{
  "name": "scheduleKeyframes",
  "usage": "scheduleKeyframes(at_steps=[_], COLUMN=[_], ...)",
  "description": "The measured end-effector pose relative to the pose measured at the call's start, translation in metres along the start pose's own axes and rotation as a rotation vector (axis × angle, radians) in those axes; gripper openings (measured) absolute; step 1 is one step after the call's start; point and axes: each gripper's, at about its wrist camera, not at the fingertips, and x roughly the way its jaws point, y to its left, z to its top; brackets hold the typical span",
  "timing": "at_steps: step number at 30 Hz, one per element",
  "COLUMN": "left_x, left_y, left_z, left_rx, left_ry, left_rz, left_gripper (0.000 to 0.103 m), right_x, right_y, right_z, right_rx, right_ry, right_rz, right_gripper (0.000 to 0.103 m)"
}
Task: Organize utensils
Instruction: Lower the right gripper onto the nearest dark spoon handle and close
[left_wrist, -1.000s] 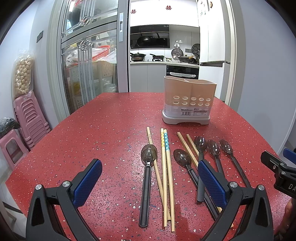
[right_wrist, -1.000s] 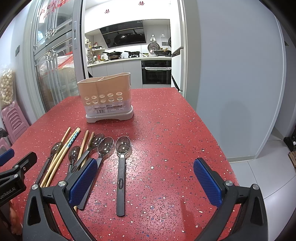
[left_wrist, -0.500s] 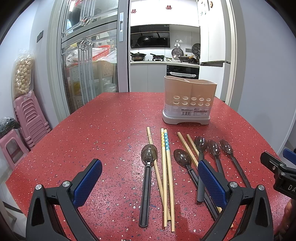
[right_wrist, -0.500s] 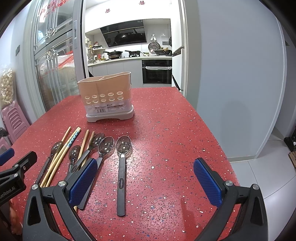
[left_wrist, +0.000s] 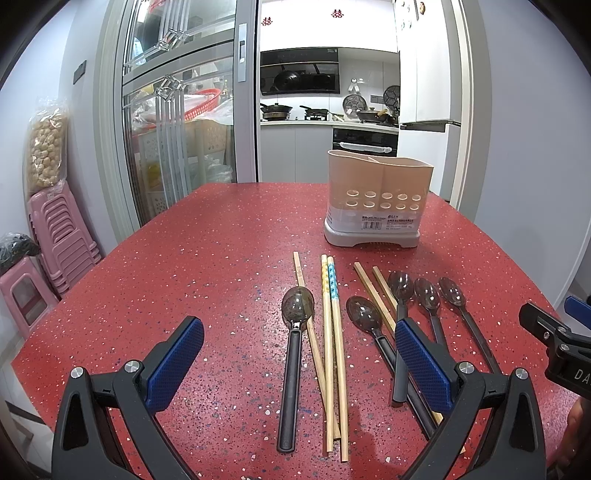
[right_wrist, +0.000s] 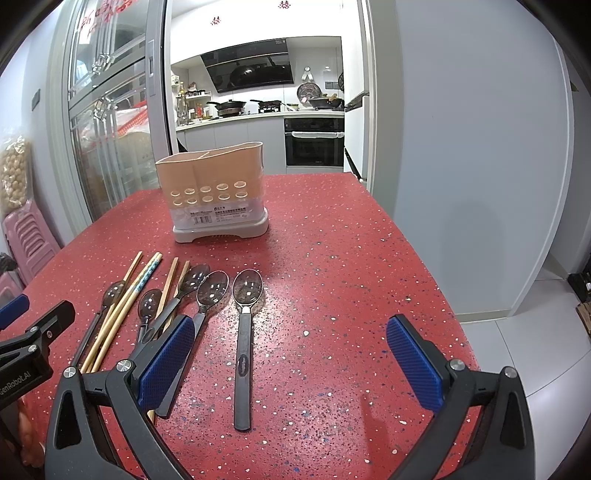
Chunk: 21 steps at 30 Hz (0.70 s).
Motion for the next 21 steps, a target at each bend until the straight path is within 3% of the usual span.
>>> scheduleKeyframes(at_steps=[10, 17, 21], left_x=[0.007, 0.043, 0.058], left_y=[0.003, 0.022, 0.032], left_z=[0.003, 0.008, 0.007], left_rx=[0.023, 0.041, 0.029], left_ry=[0.040, 0.224, 0.296], left_rz=[0.019, 0.065, 0.036], left_gripper=[0.103, 0.103, 0.103], right_x=[0.013, 0.050, 0.075], right_y=[0.002, 0.002, 0.005], right_z=[0.005, 0.022, 0.026], right_rx=[-0.010, -0.037, -0.060], right_ry=[0.060, 0.240, 0.357], right_rz=[0.008, 0.064, 0.085], right_gripper=[0.103, 0.103, 0.103])
